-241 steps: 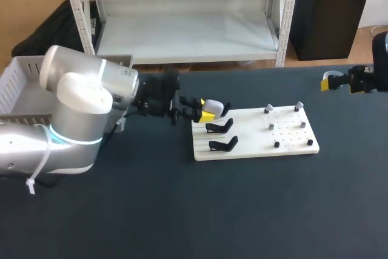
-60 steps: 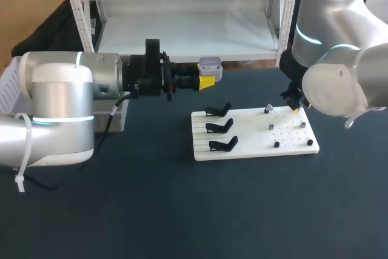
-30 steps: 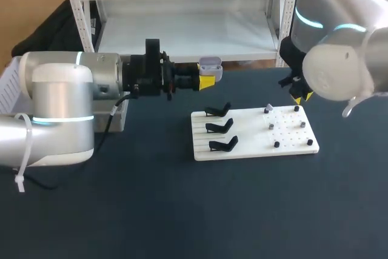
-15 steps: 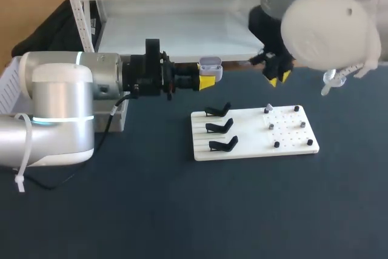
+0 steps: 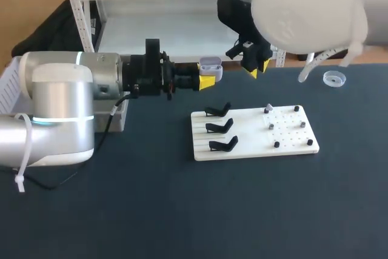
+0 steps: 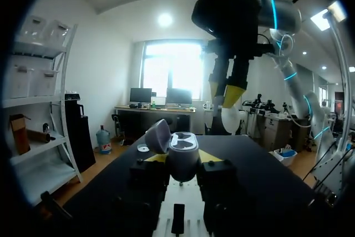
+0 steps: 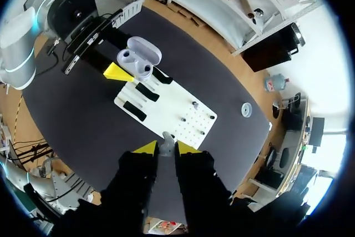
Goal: Pick up each earbud case from the left stands, insert the matching earbuds, close the lid, and place the case in the box.
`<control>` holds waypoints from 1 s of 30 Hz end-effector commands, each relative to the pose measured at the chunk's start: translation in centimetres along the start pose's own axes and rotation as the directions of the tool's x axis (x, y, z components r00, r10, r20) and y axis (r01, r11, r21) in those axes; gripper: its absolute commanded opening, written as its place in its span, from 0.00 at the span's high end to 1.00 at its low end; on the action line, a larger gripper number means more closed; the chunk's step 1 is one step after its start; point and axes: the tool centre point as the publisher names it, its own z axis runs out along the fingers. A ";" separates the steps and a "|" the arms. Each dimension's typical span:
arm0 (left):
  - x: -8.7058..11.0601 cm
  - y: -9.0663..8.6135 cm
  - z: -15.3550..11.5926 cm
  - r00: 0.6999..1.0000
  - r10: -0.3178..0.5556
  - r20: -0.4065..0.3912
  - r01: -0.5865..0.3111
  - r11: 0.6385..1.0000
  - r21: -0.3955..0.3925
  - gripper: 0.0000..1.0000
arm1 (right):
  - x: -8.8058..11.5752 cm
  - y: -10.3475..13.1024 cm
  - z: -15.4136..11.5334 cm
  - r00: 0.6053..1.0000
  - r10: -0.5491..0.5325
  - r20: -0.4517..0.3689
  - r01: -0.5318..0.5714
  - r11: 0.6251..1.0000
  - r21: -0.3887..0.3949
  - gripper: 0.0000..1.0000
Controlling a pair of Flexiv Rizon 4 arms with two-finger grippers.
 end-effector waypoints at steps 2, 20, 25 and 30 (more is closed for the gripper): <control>0.0 0.2 0.1 1.000 0.000 0.001 0.000 1.000 0.003 1.00 | -0.3 0.0 0.0 1.000 0.000 -0.007 0.000 1.000 -0.002 1.00; 0.0 0.2 0.1 1.000 0.000 0.001 0.000 1.000 0.003 1.00 | -3.9 4.2 -4.1 0.701 0.680 -0.215 -0.673 0.731 0.115 1.00; 0.0 0.2 0.1 1.000 0.000 0.001 0.000 1.000 0.003 1.00 | -4.2 5.1 -4.0 0.638 0.739 -0.219 -0.732 0.669 0.127 1.00; 0.0 0.2 0.1 1.000 0.000 0.001 0.000 1.000 0.003 1.00 | -4.4 5.0 -4.0 0.638 0.736 -0.227 -0.740 0.667 0.082 1.00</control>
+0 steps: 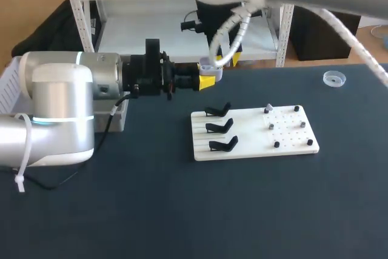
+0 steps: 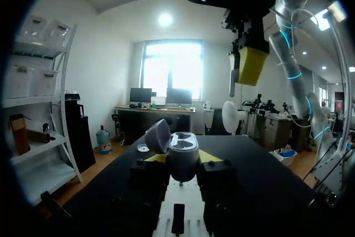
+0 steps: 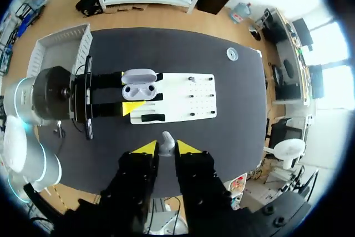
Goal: Pick up each earbud case from the left stands, insert the matching earbuds, close the lid, and place the case in the box.
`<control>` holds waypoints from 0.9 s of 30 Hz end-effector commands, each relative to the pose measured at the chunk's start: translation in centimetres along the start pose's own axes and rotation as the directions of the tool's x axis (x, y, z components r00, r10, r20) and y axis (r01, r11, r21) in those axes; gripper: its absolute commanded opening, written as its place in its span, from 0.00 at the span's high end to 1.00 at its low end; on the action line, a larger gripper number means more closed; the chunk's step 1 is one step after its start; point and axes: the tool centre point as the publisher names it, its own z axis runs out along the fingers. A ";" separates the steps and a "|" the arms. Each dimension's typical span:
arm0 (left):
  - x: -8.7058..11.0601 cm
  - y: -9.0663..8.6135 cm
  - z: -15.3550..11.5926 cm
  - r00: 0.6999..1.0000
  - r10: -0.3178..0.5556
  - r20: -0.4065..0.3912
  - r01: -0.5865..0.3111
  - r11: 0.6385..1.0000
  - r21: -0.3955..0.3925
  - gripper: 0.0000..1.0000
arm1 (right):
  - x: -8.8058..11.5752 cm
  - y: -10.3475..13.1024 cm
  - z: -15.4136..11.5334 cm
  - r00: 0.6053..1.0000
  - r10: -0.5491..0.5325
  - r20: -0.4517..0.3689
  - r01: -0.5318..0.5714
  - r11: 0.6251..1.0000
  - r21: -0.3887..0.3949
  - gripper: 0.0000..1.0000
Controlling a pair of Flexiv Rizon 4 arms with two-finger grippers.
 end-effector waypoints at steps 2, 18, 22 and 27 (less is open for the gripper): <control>0.0 0.2 0.1 1.000 0.000 0.001 0.000 1.000 0.003 1.00 | -0.6 0.4 -0.3 0.985 0.131 -0.113 -0.134 0.991 -0.022 1.00; 0.0 0.2 0.1 1.000 0.000 0.001 0.000 1.000 0.003 1.00 | -2.1 0.8 0.1 0.899 0.432 -0.078 -0.437 0.896 -0.082 1.00; 0.0 0.2 0.1 1.000 0.000 0.001 0.000 1.000 0.003 1.00 | -3.0 1.4 0.2 0.848 0.527 -0.049 -0.529 0.838 -0.134 1.00; 0.0 0.2 0.1 1.000 0.000 0.001 0.000 1.000 0.003 1.00 | -3.5 1.7 0.7 0.803 0.596 -0.029 -0.594 0.794 -0.130 1.00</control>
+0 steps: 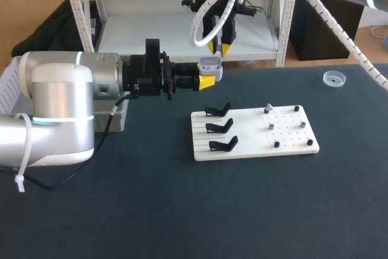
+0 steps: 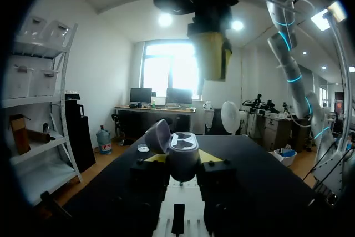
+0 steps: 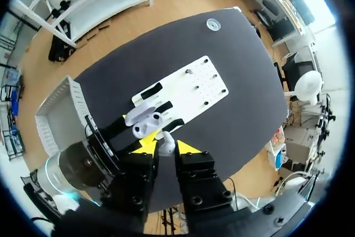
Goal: Pick up each earbud case from the left stands, insert the matching earbuds, close the lid, and place the case in the box.
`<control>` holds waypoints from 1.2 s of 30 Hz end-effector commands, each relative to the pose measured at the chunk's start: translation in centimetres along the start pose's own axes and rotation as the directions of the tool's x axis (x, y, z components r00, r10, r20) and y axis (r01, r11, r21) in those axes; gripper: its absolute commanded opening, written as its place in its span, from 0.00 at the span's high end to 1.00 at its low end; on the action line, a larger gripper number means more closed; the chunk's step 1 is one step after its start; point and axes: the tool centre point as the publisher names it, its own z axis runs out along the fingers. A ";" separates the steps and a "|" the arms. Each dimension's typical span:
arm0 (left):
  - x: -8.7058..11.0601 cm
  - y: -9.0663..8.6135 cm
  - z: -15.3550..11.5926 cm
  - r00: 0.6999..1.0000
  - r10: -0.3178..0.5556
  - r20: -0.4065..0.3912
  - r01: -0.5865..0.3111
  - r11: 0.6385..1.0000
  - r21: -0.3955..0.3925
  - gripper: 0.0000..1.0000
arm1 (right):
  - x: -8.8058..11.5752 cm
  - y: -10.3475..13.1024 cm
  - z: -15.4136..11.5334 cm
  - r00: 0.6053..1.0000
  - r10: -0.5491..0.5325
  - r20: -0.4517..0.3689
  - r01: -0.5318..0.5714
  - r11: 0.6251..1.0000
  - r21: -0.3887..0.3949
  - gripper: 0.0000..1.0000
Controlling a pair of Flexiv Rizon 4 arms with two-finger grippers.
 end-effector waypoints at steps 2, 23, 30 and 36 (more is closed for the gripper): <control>0.0 0.2 0.1 1.000 0.000 0.001 0.000 1.000 0.003 1.00 | 0.4 -0.5 1.0 0.981 0.186 0.058 -0.183 0.982 -0.055 1.00; 0.0 0.2 0.1 1.000 0.000 0.001 0.000 1.000 0.003 1.00 | -0.1 1.2 3.0 0.992 0.121 0.032 -0.120 0.992 -0.031 1.00; 0.0 0.2 0.1 1.000 0.000 0.001 0.000 1.000 0.003 1.00 | -0.2 1.9 3.1 0.994 0.107 0.035 -0.107 0.994 -0.022 1.00; 0.0 0.2 0.1 1.000 0.000 0.001 0.000 1.000 0.003 1.00 | -0.4 2.0 3.3 0.994 0.105 0.037 -0.104 0.994 -0.014 1.00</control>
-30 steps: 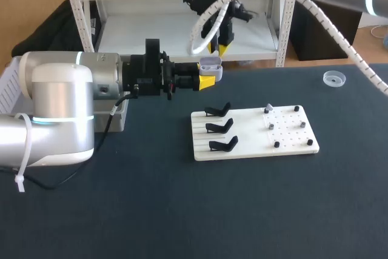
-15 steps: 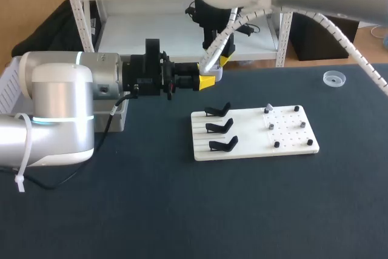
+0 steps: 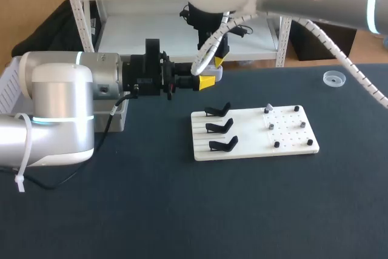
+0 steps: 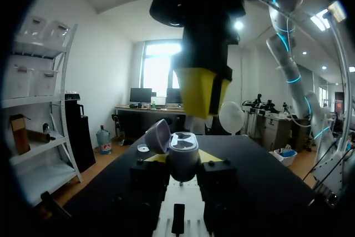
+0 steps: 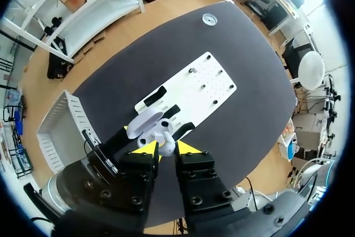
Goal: Pick up each earbud case from the left stands, insert the matching earbuds, close the lid, and place the case in the box.
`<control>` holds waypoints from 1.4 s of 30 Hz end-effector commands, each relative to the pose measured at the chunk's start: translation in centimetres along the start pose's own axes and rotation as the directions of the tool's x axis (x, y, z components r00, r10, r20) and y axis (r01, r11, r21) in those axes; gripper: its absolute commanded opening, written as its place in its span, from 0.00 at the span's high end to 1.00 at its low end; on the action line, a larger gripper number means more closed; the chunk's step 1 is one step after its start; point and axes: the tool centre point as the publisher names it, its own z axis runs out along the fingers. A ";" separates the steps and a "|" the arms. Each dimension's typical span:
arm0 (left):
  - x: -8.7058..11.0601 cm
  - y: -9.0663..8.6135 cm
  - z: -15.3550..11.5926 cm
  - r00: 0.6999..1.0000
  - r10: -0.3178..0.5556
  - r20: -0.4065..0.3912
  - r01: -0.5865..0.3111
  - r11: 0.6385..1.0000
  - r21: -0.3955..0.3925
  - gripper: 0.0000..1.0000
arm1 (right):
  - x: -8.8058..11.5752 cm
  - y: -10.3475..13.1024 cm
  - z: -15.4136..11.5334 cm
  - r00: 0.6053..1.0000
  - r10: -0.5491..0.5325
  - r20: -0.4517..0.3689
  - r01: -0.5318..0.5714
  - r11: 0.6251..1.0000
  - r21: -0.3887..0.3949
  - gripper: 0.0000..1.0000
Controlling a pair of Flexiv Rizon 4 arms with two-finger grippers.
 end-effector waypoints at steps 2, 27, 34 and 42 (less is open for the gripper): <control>0.0 0.2 0.1 1.000 0.000 0.001 0.000 1.000 0.003 1.00 | -0.3 0.6 0.1 1.000 -0.001 -0.004 0.001 1.000 0.020 1.00; 0.0 0.2 0.1 1.000 0.000 0.001 0.000 1.000 0.003 1.00 | -1.0 0.6 1.4 1.000 0.004 -0.013 -0.004 0.999 0.054 1.00; 0.0 0.2 0.1 1.000 0.000 0.001 0.000 1.000 0.003 1.00 | -1.0 0.5 1.9 1.000 0.009 -0.019 -0.007 0.998 0.062 1.00; 0.0 0.2 0.1 1.000 0.000 0.001 0.000 1.000 0.003 1.00 | -0.9 0.4 2.3 1.000 0.009 -0.025 -0.007 0.998 0.069 0.91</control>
